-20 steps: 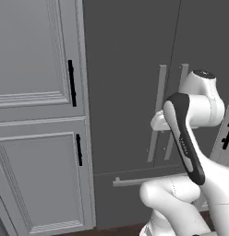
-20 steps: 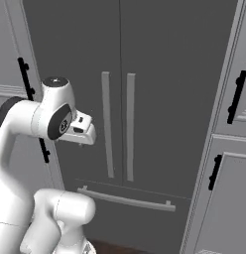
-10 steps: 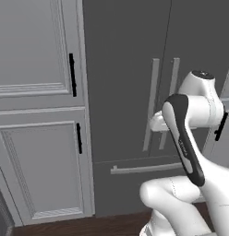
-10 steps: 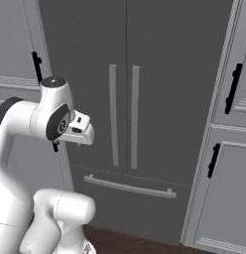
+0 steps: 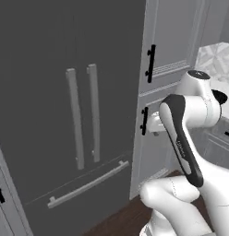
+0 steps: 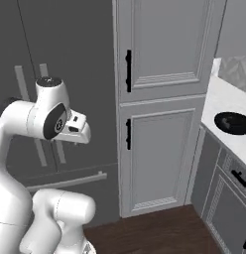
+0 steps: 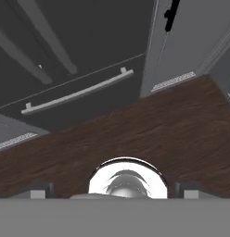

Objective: Grab a lemon wedge from the fridge and one ice cube from the ice bowl, and put them in the glass of lemonade.

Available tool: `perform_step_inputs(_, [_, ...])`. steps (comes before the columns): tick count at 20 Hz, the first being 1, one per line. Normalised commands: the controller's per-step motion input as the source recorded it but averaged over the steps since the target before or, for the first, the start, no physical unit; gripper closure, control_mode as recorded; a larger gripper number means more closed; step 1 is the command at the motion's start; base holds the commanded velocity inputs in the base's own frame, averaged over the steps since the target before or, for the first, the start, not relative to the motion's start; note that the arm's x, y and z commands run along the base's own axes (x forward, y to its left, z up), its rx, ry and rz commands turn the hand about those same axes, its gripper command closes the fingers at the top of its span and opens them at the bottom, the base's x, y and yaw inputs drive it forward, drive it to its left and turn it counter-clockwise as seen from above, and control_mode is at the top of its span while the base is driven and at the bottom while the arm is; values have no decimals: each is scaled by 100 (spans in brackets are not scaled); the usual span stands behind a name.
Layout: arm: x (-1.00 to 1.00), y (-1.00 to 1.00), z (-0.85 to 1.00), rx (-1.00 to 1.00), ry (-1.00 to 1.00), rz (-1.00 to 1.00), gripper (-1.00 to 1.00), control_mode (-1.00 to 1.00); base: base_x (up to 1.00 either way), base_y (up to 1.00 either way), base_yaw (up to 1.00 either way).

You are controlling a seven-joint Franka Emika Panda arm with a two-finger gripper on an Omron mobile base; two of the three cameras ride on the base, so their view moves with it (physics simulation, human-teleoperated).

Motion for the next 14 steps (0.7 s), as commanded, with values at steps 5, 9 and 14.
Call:
perform_step_inputs(5, [0, 0, 0, 0, 0, 0, -100, 100, 66, -51, -63])
perform_step_inputs(9, [0, 0, 0, 0, 0, 0, -100, 100, 79, -42, -60])
perform_step_inputs(14, [0, 0, 0, 0, 0, 0, -100, 100, 99, -20, -46])
